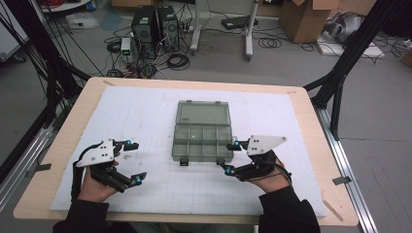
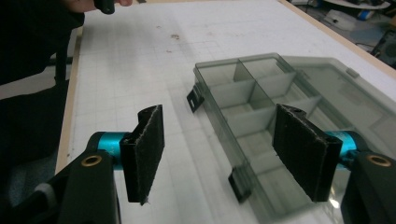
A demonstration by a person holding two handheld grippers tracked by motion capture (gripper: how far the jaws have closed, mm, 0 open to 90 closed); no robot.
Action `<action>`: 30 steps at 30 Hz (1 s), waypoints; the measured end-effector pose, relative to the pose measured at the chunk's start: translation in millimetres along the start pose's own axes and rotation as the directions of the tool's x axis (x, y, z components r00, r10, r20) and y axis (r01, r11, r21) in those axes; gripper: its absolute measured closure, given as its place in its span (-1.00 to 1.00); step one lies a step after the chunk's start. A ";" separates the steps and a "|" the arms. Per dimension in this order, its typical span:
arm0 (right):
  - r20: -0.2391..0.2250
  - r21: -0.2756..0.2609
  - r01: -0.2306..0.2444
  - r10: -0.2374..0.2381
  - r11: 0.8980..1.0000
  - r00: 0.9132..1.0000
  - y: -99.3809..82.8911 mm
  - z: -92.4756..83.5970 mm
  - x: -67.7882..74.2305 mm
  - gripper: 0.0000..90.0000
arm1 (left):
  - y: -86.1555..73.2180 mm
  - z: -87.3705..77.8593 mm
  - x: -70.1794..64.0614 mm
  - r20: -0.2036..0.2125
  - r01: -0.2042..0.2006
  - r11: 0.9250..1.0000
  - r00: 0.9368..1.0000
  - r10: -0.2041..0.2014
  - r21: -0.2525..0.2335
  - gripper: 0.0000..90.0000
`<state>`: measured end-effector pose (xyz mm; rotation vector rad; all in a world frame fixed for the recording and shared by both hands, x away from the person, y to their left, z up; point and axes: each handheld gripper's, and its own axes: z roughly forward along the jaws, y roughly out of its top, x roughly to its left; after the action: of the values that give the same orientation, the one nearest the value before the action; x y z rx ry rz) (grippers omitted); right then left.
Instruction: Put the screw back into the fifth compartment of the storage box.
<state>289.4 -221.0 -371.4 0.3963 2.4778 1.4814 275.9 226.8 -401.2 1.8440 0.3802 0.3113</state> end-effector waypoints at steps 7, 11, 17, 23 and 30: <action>0.037 -0.039 -0.050 0.052 0.998 0.998 -24.9 -12.5 0.1 -0.42 | -1.2 1.5 -0.1 0.005 0.004 1.000 1.000 -0.004 0.004 -0.96; 0.052 -0.072 -0.066 0.070 0.995 0.996 -31.9 -17.4 0.0 -0.48 | -1.6 0.8 0.6 0.006 0.003 1.000 1.000 -0.003 0.001 -0.96; 0.064 -0.114 -0.091 0.099 0.989 0.993 -42.3 -22.9 -2.8 -0.58 | -1.2 -2.9 1.3 0.001 0.009 1.000 1.000 -0.009 -0.015 -0.96; 0.081 -0.142 -0.108 0.121 0.984 0.989 -46.7 -29.8 -4.2 -0.68 | -2.1 -6.7 3.0 -0.002 0.019 0.999 1.000 -0.019 -0.031 -0.96; 0.102 -0.162 -0.102 0.119 0.982 0.988 -49.2 -33.4 -5.3 -0.80 | -1.7 -6.3 2.7 0.000 0.016 0.999 1.000 -0.016 -0.032 -0.96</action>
<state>277.8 -272.7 -399.1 0.5784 2.2687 1.6359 275.7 233.9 -400.9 1.8086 0.3876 0.3052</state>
